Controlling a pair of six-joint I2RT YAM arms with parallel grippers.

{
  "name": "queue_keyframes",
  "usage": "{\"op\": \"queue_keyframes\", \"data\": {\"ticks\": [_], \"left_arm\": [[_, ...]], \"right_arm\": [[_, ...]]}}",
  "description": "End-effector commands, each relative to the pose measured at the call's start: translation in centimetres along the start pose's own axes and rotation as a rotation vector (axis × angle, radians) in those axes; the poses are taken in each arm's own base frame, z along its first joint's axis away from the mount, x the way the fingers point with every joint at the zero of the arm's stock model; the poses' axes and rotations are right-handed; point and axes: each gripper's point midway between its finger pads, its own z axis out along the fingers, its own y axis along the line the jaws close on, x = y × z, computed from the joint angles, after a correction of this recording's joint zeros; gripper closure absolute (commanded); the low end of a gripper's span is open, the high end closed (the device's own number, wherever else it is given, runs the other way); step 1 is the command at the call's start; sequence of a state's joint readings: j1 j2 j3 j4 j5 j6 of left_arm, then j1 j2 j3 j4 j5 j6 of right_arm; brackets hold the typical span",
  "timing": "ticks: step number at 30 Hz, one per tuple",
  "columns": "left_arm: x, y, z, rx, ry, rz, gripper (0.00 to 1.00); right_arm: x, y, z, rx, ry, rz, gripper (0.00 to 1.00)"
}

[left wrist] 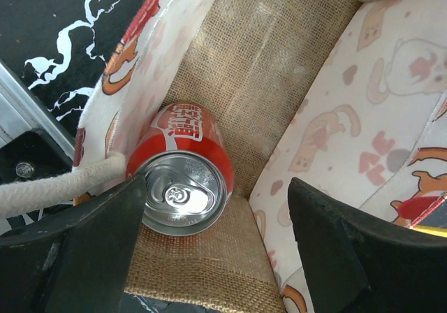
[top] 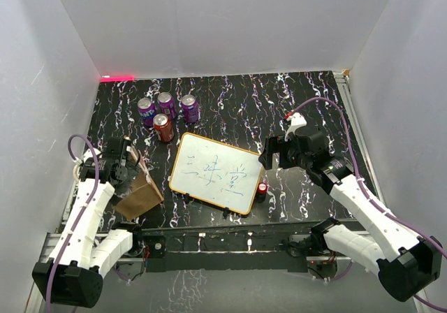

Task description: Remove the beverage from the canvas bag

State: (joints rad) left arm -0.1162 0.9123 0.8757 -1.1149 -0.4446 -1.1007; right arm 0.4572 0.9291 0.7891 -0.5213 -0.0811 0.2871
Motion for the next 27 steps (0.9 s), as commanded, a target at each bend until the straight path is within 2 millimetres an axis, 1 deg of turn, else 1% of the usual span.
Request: {"op": "queue_keyframes", "data": {"ticks": [1,3,6,9,11,14,16,21,23,27], "left_arm": [[1.5,1.7,-0.1,-0.038,0.052,-0.007,0.18],[1.6,1.9,0.0,-0.047,0.053,-0.007,0.16],[1.4,1.6,-0.1,-0.039,0.049,-0.009,0.14],[0.4,1.3,-0.7,-0.03,0.02,0.002,0.12],[-0.7,1.0,-1.5,-0.02,-0.01,0.005,0.11],[-1.3,1.1,-2.2,-0.022,-0.023,0.006,0.1],[-1.0,1.6,-2.3,-0.029,-0.013,0.008,0.07],[-0.4,3.1,-2.4,-0.078,-0.001,-0.005,0.03],[0.0,3.1,-2.2,-0.071,0.009,-0.011,0.03],[1.2,2.2,-1.0,-0.044,0.043,-0.04,0.03]], "right_arm": [[-2.2,0.6,-0.6,-0.018,-0.078,-0.013,0.02],[-2.2,0.7,-0.6,-0.019,-0.078,-0.015,0.02],[-2.2,0.7,-0.6,-0.018,-0.079,-0.014,0.02],[-2.2,0.7,-0.6,-0.017,-0.078,-0.016,0.02],[-2.2,0.7,-0.7,-0.018,-0.081,-0.016,0.02],[-2.2,0.7,-0.6,-0.018,-0.078,-0.016,0.02],[-2.2,0.7,-0.5,-0.018,-0.076,-0.016,0.02],[-2.1,0.6,-0.5,-0.017,-0.074,-0.016,0.02],[-2.1,0.7,-0.5,-0.02,-0.072,-0.015,0.02],[-2.1,0.8,-0.5,-0.023,-0.072,-0.016,0.02]]}}
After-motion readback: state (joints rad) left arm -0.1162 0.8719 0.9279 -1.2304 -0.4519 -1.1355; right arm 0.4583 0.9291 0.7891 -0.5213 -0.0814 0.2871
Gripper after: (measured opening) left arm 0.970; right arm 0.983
